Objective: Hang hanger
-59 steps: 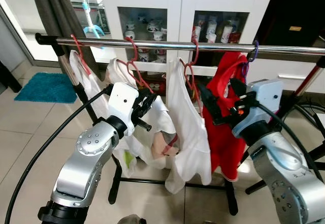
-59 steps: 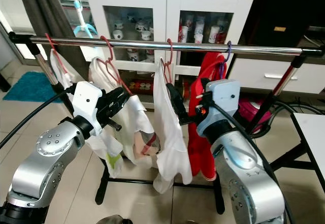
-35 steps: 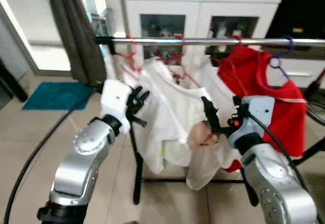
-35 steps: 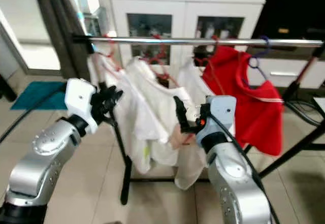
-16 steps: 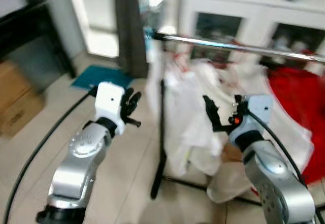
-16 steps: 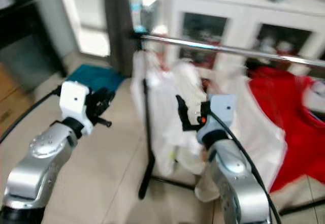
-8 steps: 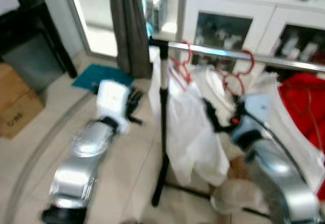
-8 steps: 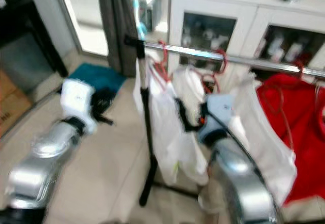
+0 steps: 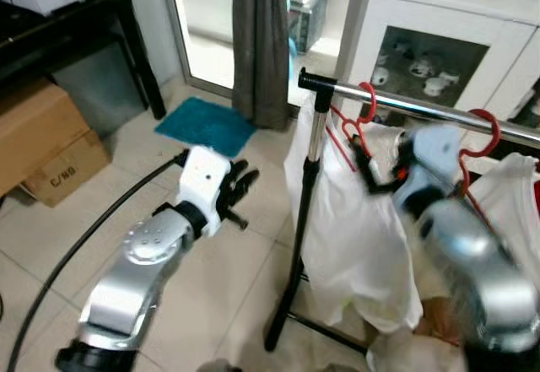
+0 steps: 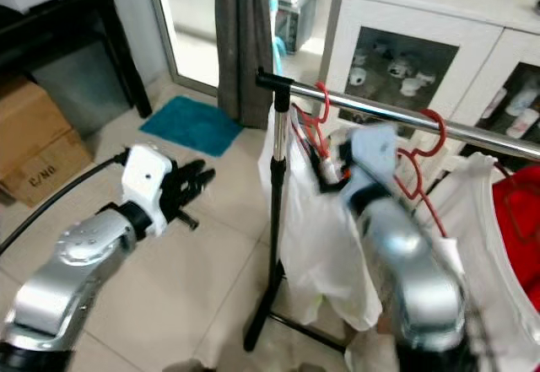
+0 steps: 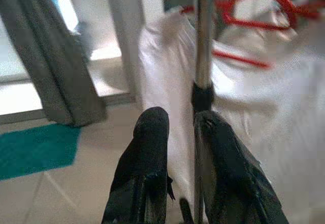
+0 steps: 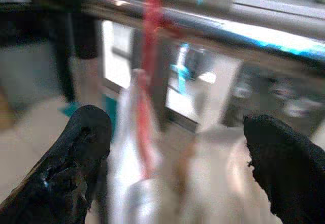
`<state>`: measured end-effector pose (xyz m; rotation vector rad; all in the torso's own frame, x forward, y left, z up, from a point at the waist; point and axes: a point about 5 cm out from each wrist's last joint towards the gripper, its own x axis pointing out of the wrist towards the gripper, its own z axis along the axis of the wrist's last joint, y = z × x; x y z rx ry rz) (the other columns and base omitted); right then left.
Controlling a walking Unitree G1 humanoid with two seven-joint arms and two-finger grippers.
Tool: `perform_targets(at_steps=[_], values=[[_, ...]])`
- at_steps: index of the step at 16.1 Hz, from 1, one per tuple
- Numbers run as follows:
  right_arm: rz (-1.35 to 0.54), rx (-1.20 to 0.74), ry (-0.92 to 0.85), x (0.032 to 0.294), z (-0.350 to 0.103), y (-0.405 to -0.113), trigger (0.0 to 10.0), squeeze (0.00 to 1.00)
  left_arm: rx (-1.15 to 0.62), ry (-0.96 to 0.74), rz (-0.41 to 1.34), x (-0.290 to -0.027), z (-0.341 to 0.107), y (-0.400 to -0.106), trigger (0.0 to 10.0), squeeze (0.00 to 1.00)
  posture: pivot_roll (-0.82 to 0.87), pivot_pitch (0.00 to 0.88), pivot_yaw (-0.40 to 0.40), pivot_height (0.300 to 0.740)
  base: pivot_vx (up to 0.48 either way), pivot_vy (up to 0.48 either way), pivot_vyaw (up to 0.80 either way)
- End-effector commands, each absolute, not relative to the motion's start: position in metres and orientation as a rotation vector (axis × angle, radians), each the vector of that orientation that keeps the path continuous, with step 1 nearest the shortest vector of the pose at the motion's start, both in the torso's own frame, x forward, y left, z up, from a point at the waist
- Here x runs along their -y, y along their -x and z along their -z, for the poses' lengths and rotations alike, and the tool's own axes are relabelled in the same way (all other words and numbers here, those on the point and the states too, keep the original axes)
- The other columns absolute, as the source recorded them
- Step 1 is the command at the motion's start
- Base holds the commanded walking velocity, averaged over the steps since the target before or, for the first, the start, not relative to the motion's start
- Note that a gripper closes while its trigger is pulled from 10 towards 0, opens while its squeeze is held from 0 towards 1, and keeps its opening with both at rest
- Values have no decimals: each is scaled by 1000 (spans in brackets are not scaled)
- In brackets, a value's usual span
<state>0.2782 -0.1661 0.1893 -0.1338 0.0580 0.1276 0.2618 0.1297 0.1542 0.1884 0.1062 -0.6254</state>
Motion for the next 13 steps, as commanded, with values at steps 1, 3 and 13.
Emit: perform_targets(at_steps=[1,3,13], values=[[-106,-111,143,172,-192,-282,10000,1000,-104,-187,677,-133,-159,-258,10000,0,18,28,-4,740,0,0,0],[-168,-185,99,176,-196,-289,10000,475,-136,-206,754,-140,-159,-254,10000,0,9,25,-2,740,0,0,0],[-395,-408,89,176,-194,-340,0,0,-192,-179,1013,-136,-165,-241,10000,0,13,6,-7,740,0,0,0]])
